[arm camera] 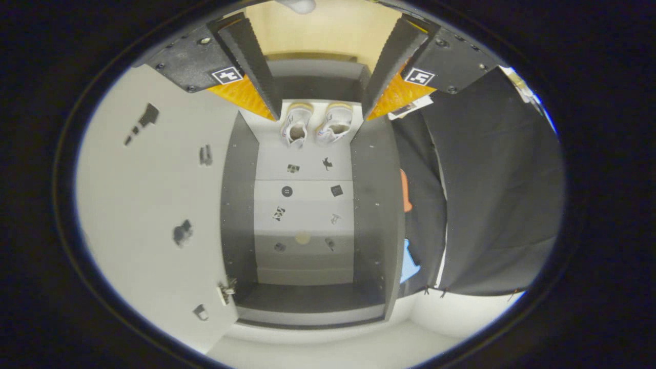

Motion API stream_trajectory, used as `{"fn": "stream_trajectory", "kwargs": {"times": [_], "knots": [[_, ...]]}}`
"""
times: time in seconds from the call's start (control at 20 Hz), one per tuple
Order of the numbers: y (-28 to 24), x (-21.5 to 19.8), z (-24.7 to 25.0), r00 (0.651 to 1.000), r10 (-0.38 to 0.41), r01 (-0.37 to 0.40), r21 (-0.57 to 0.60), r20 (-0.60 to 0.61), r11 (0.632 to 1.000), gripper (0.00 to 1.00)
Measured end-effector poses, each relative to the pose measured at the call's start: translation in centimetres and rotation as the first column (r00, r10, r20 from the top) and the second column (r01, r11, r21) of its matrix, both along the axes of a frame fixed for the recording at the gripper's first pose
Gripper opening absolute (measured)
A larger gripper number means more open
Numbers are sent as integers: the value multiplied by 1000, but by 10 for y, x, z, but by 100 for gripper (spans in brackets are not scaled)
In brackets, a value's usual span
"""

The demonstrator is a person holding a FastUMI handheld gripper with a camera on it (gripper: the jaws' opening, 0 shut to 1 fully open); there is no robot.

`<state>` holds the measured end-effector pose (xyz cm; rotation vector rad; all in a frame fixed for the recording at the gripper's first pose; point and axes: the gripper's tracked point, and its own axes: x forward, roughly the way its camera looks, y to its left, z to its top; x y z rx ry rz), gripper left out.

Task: Open the shoe cabinet door, grab the shoes and put them into the shoe cabinet, then close the shoe cabinet door.

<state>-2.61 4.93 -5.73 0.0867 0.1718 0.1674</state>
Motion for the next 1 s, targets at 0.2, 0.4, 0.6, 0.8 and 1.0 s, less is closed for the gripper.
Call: {"fn": "stream_trajectory", "kwargs": {"times": [0.2,0.4,0.6,0.8,1.0], "knots": [[-37,-68,7,1000,0,0,23,21,1000,99],[-81,-131,11,999,6,-8,28,42,1000,99],[-145,-180,13,998,-11,9,34,57,999,99],[-223,-195,6,994,-92,90,26,59,996,99],[-292,-183,-2,982,-168,168,8,82,986,99]]}}
